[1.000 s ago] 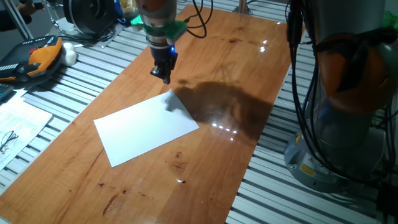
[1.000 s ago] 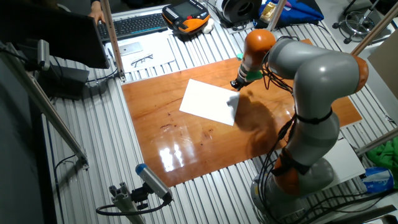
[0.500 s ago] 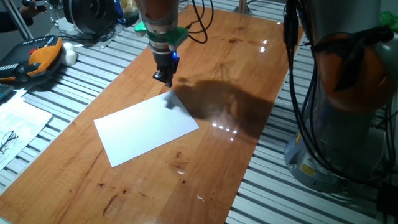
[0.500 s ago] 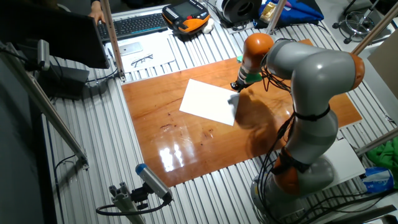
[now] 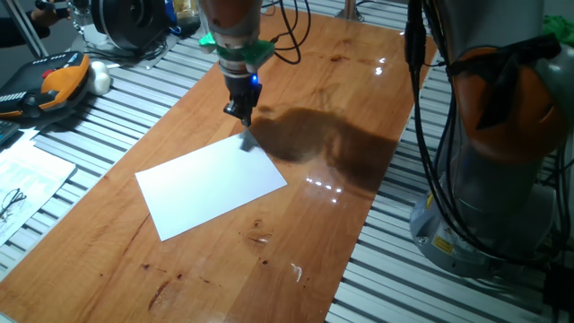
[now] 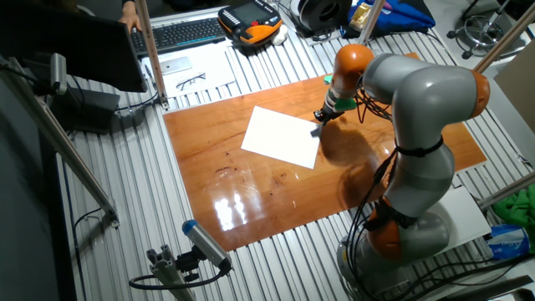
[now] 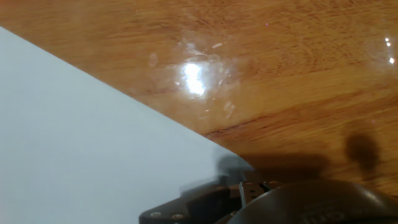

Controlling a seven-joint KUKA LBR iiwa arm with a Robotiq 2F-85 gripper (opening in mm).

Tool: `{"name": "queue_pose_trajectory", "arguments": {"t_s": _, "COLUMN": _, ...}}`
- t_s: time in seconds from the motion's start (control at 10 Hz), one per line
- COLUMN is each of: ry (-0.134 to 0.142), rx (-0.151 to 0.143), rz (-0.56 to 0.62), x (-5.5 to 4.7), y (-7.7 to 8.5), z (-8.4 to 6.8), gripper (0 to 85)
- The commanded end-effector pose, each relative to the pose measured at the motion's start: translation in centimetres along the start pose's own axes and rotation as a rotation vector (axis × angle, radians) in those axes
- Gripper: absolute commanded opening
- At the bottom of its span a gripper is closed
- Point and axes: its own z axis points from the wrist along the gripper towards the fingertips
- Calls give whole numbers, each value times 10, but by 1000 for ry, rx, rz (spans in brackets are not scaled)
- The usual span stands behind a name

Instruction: Flip over and spread out the paper that is laid flat on the table

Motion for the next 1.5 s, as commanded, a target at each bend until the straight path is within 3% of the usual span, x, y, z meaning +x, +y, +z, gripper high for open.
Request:
{"name": "queue_pose_trajectory", "arguments": {"t_s": 0.0, "ry": -5, "rx": -1, "rz": 12, "x": 0, "y": 1, "z": 1, "gripper": 0}}
{"name": "queue_pose_trajectory", "arguments": {"t_s": 0.1, "ry": -12, "rx": 5, "rz": 18, "x": 0, "y": 1, "z": 1, "gripper": 0}}
{"name": "queue_pose_trajectory", "arguments": {"t_s": 0.2, "ry": -23, "rx": 9, "rz": 30, "x": 0, "y": 1, "z": 0, "gripper": 170}}
{"name": "queue_pose_trajectory", "arguments": {"t_s": 0.4, "ry": -38, "rx": 25, "rz": 36, "x": 0, "y": 1, "z": 0, "gripper": 170}}
{"name": "queue_pose_trajectory", "arguments": {"t_s": 0.5, "ry": -44, "rx": 27, "rz": 40, "x": 1, "y": 1, "z": 2, "gripper": 340}}
{"name": "queue_pose_trajectory", "arguments": {"t_s": 0.7, "ry": -58, "rx": 28, "rz": 46, "x": 1, "y": 0, "z": 3, "gripper": 340}}
{"name": "queue_pose_trajectory", "arguments": {"t_s": 1.4, "ry": -68, "rx": 30, "rz": 50, "x": 2, "y": 0, "z": 12, "gripper": 340}}
